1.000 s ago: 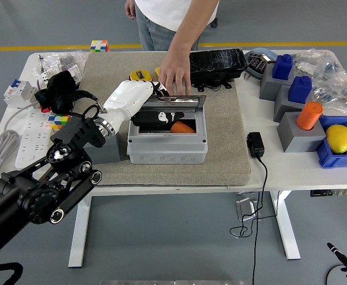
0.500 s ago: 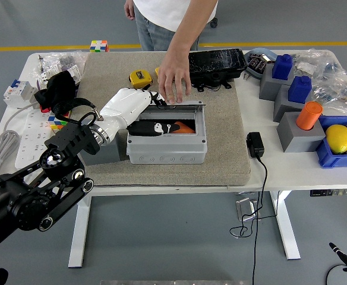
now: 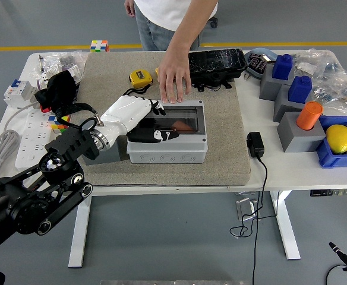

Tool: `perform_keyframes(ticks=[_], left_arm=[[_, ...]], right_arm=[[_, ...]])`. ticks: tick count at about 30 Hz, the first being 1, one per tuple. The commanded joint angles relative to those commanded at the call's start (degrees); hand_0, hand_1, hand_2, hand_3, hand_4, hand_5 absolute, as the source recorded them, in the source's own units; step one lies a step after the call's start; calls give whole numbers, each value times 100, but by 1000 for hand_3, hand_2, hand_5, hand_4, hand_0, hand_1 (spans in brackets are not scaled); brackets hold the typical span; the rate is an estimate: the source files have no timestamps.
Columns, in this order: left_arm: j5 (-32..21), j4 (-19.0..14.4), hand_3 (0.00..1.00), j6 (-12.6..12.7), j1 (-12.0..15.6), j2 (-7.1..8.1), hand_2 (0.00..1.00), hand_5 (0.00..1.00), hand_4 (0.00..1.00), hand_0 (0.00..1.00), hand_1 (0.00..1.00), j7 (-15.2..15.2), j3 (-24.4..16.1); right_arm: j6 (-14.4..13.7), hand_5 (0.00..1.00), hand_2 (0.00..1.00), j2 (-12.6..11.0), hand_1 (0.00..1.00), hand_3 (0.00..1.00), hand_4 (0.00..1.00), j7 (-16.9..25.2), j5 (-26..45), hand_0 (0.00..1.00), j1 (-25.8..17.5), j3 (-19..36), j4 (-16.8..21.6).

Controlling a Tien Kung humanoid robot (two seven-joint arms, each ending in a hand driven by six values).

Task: Fetch the battery,place it into the box,close the lid of the box

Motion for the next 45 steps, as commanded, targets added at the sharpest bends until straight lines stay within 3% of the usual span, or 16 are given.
perform_keyframes(ticks=[8, 15, 16, 17, 21, 22, 24, 27, 28, 33, 34, 39, 40, 43, 45], left_arm=[[-41, 12, 662, 418, 12, -188, 658, 998, 998, 565, 673, -243, -526], [-491, 44, 669, 405, 160, -303, 662, 998, 998, 606, 683, -693, -1205], [-599, 47, 690, 404, 175, -315, 681, 998, 998, 696, 714, -765, -1298], [-716, 42, 690, 398, 193, -322, 681, 998, 998, 696, 714, -834, -1387], [-1502, -67, 690, 282, 292, -298, 681, 998, 998, 696, 714, -1147, -1708], [-1760, -104, 743, 226, 319, -281, 733, 998, 998, 752, 761, -1221, -1777], [-2182, -163, 743, 134, 361, -252, 733, 998, 998, 752, 761, -1310, -1871], [-2884, -202, 743, -156, 425, -190, 733, 998, 998, 752, 761, -1497, -2032], [-3107, -193, 778, -212, 435, -178, 807, 998, 998, 865, 840, -1531, -2055], [-4336, -161, 778, -611, 573, -103, 807, 998, 998, 865, 840, -1690, -2262], [-4597, -164, 868, -680, 607, -97, 918, 998, 998, 997, 962, -1710, -2313], [-5752, -145, 868, -922, 709, -62, 918, 998, 998, 997, 962, -1778, -2478], [-6012, -120, 929, -964, 730, -58, 971, 998, 998, 998, 998, -1792, -2541], [-6743, -58, 929, -1059, 755, -59, 971, 998, 998, 998, 998, -1798, -2604], [-7165, 28, 929, -1243, 764, -59, 971, 998, 998, 998, 998, -1817, -2580]], right_arm=[[6, 998, 772, 23, 801, 860, 998, -7, 6, 870, -17, -37, 0], [10, 998, 772, 57, 800, 860, 998, -7, 51, 869, -18, -99, 0], [11, 998, 772, 59, 800, 860, 998, -11, 35, 870, -20, -84, 0], [12, 998, 772, 61, 800, 860, 998, -12, 29, 870, -24, -76, 0], [15, 998, 772, 59, 800, 860, 998, -12, 13, 870, -23, -61, 0], [14, 998, 772, 58, 800, 860, 998, -9, 26, 869, -16, -71, 0], [13, 998, 772, 58, 800, 860, 998, -4, 46, 869, -4, -87, 0], [13, 998, 772, 60, 800, 860, 998, -5, 35, 869, 7, -65, 0], [13, 998, 772, 61, 800, 860, 998, -5, 31, 869, 9, -59, 0], [16, 998, 772, 75, 800, 860, 998, -2, 46, 869, 30, -61, 0], [16, 998, 772, 79, 800, 859, 998, -3, 34, 869, 32, -44, 0], [19, 998, 772, 87, 800, 859, 998, -8, -15, 869, 22, 18, 0], [18, 998, 772, 89, 799, 859, 998, -7, -11, 869, 18, 17, 0], [18, 998, 772, 94, 799, 859, 998, -6, -17, 869, 12, 30, 0], [19, 998, 772, 98, 799, 859, 998, -7, -15, 869, 18, 26, 0]])
